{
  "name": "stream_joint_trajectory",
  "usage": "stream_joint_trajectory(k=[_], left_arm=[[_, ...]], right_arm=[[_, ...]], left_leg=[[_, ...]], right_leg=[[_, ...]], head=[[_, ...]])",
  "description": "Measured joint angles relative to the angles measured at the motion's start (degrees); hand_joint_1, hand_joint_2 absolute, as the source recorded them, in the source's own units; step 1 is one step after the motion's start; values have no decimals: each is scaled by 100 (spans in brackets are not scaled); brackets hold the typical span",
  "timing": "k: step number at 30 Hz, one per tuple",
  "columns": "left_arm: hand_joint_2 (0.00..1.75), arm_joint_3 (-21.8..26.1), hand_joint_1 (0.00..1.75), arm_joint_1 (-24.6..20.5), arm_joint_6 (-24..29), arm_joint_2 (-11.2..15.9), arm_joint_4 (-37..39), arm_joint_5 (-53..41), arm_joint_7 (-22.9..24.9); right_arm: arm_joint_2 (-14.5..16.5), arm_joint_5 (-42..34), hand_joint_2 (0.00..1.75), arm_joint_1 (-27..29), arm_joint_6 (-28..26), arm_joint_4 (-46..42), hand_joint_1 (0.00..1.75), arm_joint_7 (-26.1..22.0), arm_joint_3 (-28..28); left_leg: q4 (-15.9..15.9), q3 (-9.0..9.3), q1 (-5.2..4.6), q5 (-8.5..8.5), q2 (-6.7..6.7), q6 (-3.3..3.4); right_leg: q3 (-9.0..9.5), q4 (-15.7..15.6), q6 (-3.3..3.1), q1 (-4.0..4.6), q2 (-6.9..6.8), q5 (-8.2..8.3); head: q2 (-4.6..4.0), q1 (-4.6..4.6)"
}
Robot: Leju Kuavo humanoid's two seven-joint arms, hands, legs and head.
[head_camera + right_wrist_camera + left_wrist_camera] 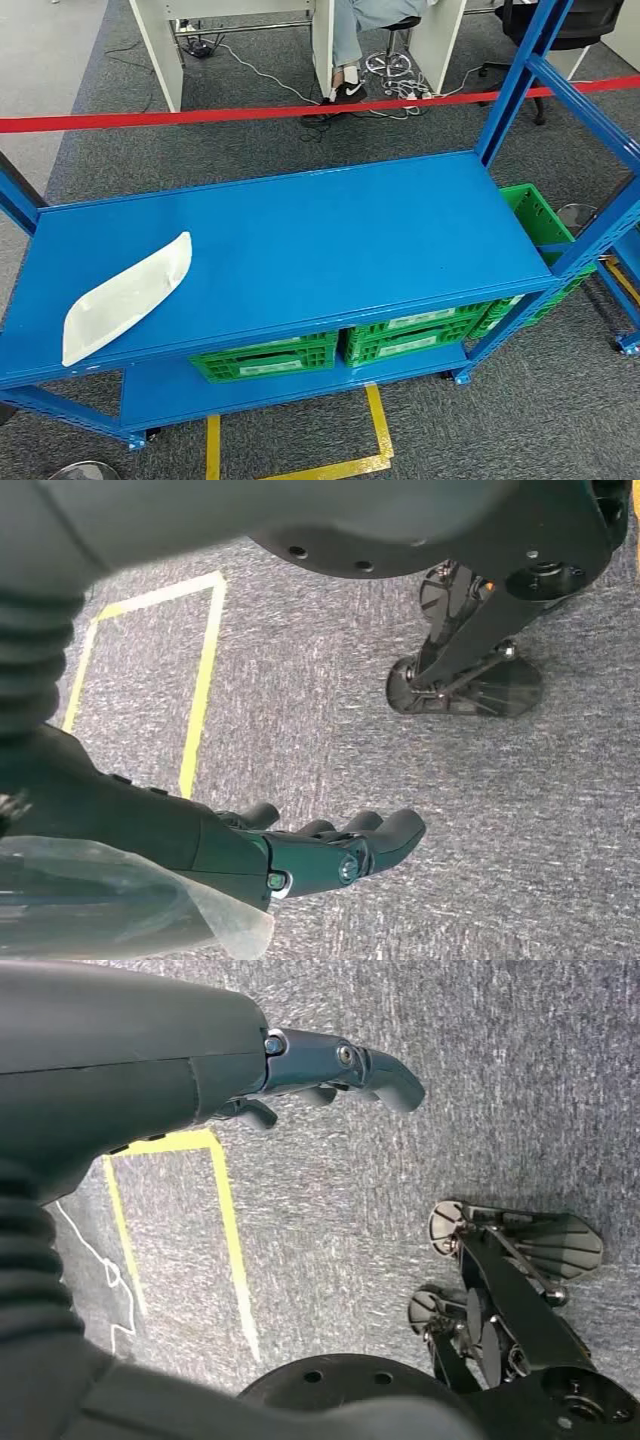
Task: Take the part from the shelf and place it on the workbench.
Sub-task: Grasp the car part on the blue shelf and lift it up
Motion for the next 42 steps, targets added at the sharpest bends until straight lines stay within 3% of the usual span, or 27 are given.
stream_joint_trajectory(k=[7, 24, 37, 42], left_arm=[[175, 623, 0, 191, -264, -263, -561, 150, 13], [175, 2142, 0, 1163, -371, -1156, -3175, 623, 334], [175, 3382, 0, 1462, -596, -1707, -5453, 726, -521], [175, 3586, 0, 1552, -390, -1828, -6271, 163, -1306]], right_arm=[[-57, -92, 175, 43, -81, -314, 0, 38, 48], [-292, -340, 175, 200, -725, -1205, 0, -175, 565], [-435, -488, 175, 456, -1315, -1846, 0, -195, 870], [-460, -519, 175, 566, -1433, -2036, 0, -121, 903]], left_leg=[[0, 0, -1, 0, 0, 0], [0, 0, -1, -1, 0, 2], [0, 0, -1, -2, -1, 3], [0, 0, -1, -3, -1, 3]], right_leg=[[0, 0, 0, -1, -1, 0], [0, -1, 1, -1, -5, 0], [0, -1, 1, -1, -6, -2], [-1, -1, 1, -1, -10, -2]], head=[[0, 1], [0, 1], [0, 2], [0, 2]])
